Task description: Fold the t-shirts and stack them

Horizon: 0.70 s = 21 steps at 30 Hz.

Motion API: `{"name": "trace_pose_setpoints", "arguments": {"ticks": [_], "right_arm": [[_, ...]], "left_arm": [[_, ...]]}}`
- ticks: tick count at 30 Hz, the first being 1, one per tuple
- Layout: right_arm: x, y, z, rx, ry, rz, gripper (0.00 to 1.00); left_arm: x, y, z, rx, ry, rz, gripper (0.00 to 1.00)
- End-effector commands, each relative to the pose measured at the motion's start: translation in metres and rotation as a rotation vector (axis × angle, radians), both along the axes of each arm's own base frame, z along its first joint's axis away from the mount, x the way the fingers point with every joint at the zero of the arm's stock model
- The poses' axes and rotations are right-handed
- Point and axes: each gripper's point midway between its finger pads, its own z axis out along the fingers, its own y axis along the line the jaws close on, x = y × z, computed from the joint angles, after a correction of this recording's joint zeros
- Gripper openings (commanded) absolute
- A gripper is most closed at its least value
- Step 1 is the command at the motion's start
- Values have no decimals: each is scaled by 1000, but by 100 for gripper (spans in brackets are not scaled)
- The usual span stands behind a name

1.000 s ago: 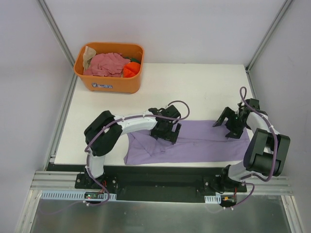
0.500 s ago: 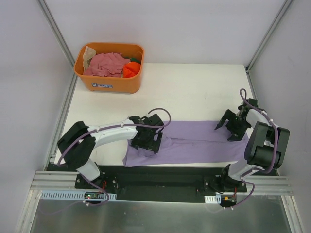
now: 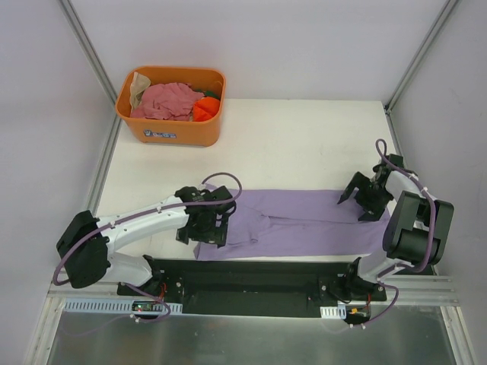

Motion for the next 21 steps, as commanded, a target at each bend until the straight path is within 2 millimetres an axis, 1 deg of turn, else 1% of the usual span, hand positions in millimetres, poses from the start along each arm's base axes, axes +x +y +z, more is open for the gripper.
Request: {"name": "trace_pose_setpoints", "arguments": {"ticks": [1, 3, 5, 6, 8, 9, 11, 14, 16, 18, 21], "right_arm": [[15, -1, 23, 5, -110, 26, 96], [18, 5, 30, 27, -145, 39, 96], [19, 7, 35, 22, -174, 78, 96], [21, 8, 37, 21, -193, 88, 96], [25, 13, 42, 29, -235, 110, 96], [26, 16, 44, 36, -252, 122, 96], [28, 20, 48, 36, -268, 142, 96], [28, 23, 46, 29, -268, 158, 96], [28, 24, 43, 30, -253, 159, 96], [27, 23, 40, 31, -233, 154, 96], [26, 22, 36, 28, -210, 152, 96]], "left_arm": [[49, -39, 37, -112, -181, 14, 99], [61, -74, 44, -229, -188, -46, 99], [60, -104, 40, -338, -142, -103, 99], [64, -112, 36, -356, -138, -103, 99], [76, -116, 22, -345, -132, -78, 99], [79, -120, 16, -352, -97, -62, 99], [83, -120, -1, -343, -41, -25, 99], [79, -106, -21, -302, -3, 8, 99], [67, -94, -31, -282, 31, 31, 99], [52, -76, -41, -251, 60, 62, 99], [31, -55, -50, -226, 95, 95, 99]]}}
